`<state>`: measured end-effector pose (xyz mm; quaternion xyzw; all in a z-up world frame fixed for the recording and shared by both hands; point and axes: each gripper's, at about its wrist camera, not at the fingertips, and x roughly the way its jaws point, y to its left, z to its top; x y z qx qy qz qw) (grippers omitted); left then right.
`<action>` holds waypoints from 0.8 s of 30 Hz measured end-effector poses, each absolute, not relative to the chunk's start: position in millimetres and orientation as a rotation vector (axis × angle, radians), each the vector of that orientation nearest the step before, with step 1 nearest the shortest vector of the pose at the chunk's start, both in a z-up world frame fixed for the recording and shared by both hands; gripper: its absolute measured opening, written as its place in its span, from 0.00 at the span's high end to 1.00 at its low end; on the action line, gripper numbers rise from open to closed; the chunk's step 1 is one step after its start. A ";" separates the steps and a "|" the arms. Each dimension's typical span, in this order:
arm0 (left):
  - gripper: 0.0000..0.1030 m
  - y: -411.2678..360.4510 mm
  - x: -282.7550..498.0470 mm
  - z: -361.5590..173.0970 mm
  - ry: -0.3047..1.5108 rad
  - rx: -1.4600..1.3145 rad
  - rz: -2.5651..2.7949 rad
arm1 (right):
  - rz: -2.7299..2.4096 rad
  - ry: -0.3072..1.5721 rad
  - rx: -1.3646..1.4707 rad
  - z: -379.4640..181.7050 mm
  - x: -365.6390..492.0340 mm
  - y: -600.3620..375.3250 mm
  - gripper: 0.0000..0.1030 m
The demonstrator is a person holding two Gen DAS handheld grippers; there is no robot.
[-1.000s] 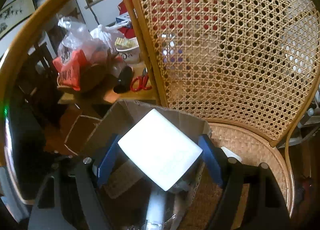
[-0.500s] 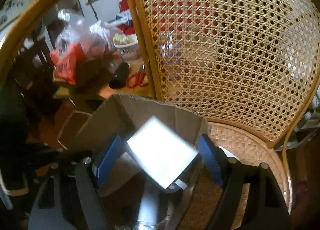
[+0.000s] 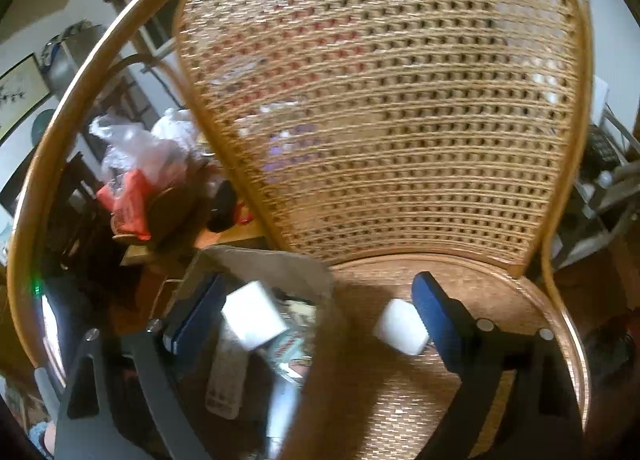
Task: Organize rigid objects
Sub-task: 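Carry the large white charger into the cardboard box and release it, then lower the right gripper to the small white charger and grasp it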
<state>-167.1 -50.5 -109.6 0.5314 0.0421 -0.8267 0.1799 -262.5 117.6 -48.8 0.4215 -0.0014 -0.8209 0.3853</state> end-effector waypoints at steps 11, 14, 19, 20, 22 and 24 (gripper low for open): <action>0.91 -50.9 -167.0 -109.5 0.122 1.501 -2.335 | -2.190 0.123 1.161 -79.1 -292.1 145.2 0.00; 0.91 -50.6 -167.0 -109.5 0.126 1.498 -2.329 | -2.197 0.144 1.187 -88.2 -297.6 149.3 0.00; 0.91 -51.0 -166.5 -109.2 0.128 1.495 -2.326 | -2.206 0.213 1.150 -102.9 -302.2 152.4 0.00; 0.91 -51.2 -166.5 -109.0 0.131 1.495 -2.325 | -2.209 0.246 1.139 -106.8 -302.6 151.9 0.00; 0.91 -51.5 -166.4 -108.9 0.138 1.497 -2.325 | -2.202 0.289 1.124 -113.5 -302.8 150.6 0.00; 0.91 -51.5 -166.4 -109.1 0.137 1.498 -2.325 | -2.176 0.310 1.110 -118.5 -303.1 149.0 0.00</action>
